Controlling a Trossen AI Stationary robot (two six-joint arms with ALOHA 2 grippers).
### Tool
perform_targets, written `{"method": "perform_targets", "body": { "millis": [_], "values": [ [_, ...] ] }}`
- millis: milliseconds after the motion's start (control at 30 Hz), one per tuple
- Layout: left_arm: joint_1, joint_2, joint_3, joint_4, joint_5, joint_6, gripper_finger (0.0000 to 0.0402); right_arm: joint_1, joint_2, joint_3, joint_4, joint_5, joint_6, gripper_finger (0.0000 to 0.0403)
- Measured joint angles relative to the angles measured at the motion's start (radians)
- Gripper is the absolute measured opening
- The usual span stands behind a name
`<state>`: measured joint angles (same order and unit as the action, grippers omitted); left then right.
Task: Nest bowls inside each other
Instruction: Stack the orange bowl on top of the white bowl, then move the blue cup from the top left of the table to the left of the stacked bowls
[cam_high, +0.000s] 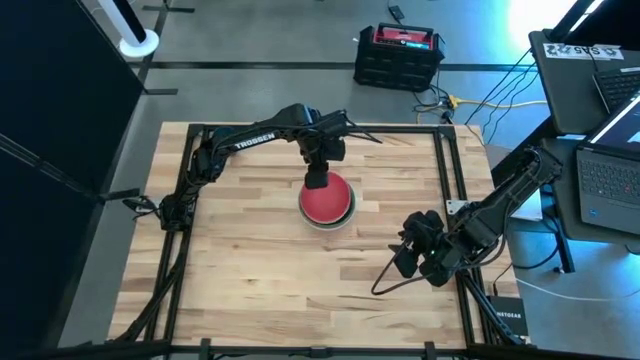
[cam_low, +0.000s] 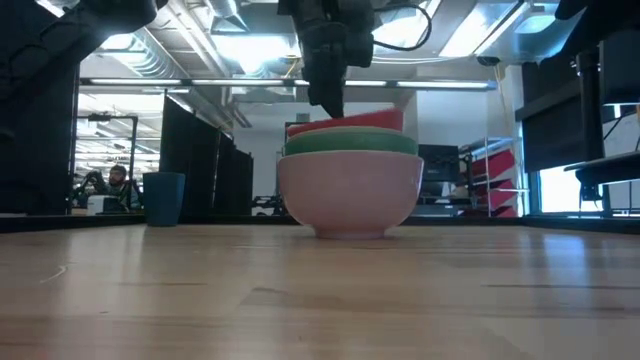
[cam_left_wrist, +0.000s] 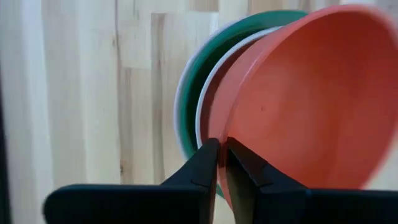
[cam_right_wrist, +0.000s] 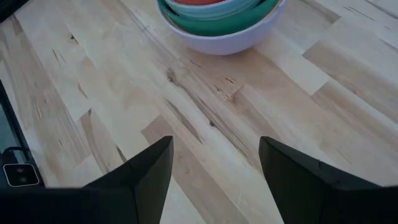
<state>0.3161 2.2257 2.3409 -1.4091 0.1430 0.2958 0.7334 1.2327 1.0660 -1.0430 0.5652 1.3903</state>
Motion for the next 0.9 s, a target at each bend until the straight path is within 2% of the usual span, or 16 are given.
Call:
{"method": "perform_targets", "body": {
  "millis": [367,800,900],
  "values": [
    [0.024,0.000,0.000,0.031,0.013,-0.005,0.0121,0.000,0.000,0.000,0.003,0.000,-0.003,0.0223],
    [0.078,-0.169,-0.028,-0.148,-0.200,-0.165,0.0137,0.000,0.000,0.001,0.002,-0.007,-0.050,0.0223],
    [0.109,-0.258,-0.097,-0.154,-0.309,-0.257,0.0138,0.000,0.000,0.001,0.001,0.005,-0.064,0.0223]
  ]
}}
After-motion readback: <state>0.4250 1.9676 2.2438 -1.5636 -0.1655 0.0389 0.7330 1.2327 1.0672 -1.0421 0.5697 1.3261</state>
